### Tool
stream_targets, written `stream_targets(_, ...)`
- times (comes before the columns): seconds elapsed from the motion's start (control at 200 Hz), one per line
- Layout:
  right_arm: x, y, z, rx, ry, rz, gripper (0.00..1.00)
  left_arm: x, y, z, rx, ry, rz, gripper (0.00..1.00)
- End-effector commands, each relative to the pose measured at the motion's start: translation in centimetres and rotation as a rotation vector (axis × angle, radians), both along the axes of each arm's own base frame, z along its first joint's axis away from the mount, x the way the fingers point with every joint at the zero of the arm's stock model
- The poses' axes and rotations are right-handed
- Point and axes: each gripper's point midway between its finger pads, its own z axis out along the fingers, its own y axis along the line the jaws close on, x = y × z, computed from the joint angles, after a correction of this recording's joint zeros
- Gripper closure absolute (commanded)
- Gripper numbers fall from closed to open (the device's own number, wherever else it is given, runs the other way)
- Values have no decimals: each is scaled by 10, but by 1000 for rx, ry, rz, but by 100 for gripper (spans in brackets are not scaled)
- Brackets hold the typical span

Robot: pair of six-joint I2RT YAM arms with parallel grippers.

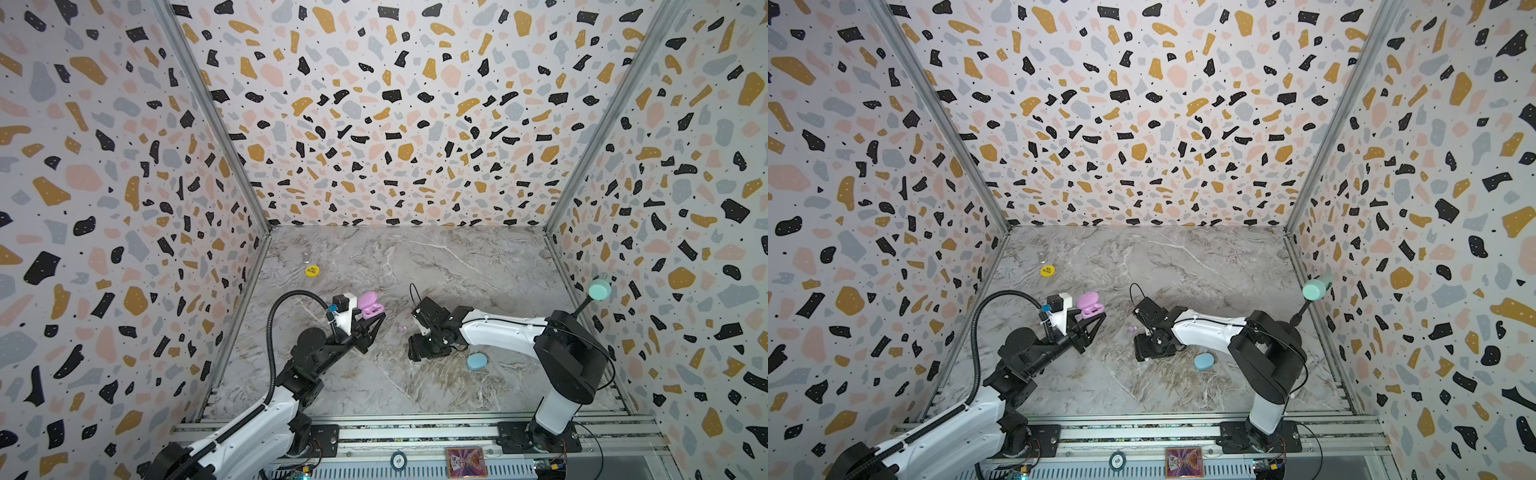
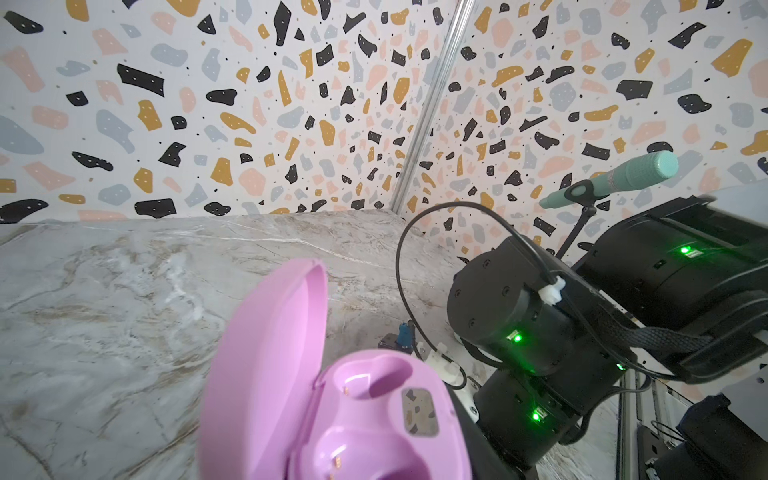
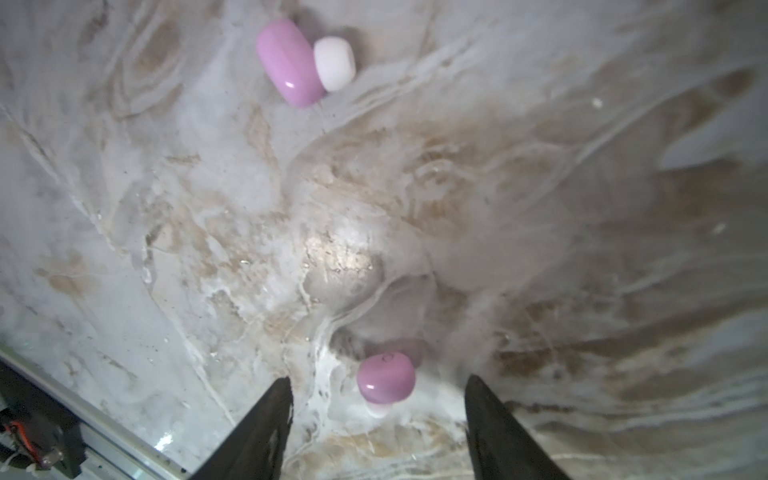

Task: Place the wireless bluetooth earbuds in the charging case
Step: 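Move the right gripper down over the pink earbuds on the table, then lower the right gripper and grasp one pink earbud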

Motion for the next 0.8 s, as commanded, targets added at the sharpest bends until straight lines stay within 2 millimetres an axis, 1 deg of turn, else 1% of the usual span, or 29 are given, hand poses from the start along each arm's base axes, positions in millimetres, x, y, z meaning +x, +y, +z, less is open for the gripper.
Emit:
stream_targets(0.0, -2, 11, 6, 33, 24, 5, 34, -1, 5, 2, -1, -26, 19, 64)
stream_targets(0.195, -5, 17, 8, 47, 37, 18, 35, -1, 7, 3, -2, -29, 28, 64)
stream_targets(0.39, -3, 24, 13, 70, 33, 31, 35, -2, 7, 3, -3, -29, 25, 64)
stream_targets(0.566, -3, 25, 10, 62, 36, 41, 35, -2, 9, 3, -5, -33, 30, 64)
stream_targets(0.686, 0, 19, 7, 5, 22, 41, 37, -3, 10, 2, -6, -32, 32, 64)
stream_targets(0.796, 5, 10, 7, -61, -1, 36, 42, -4, 10, 3, -7, -33, 32, 64)
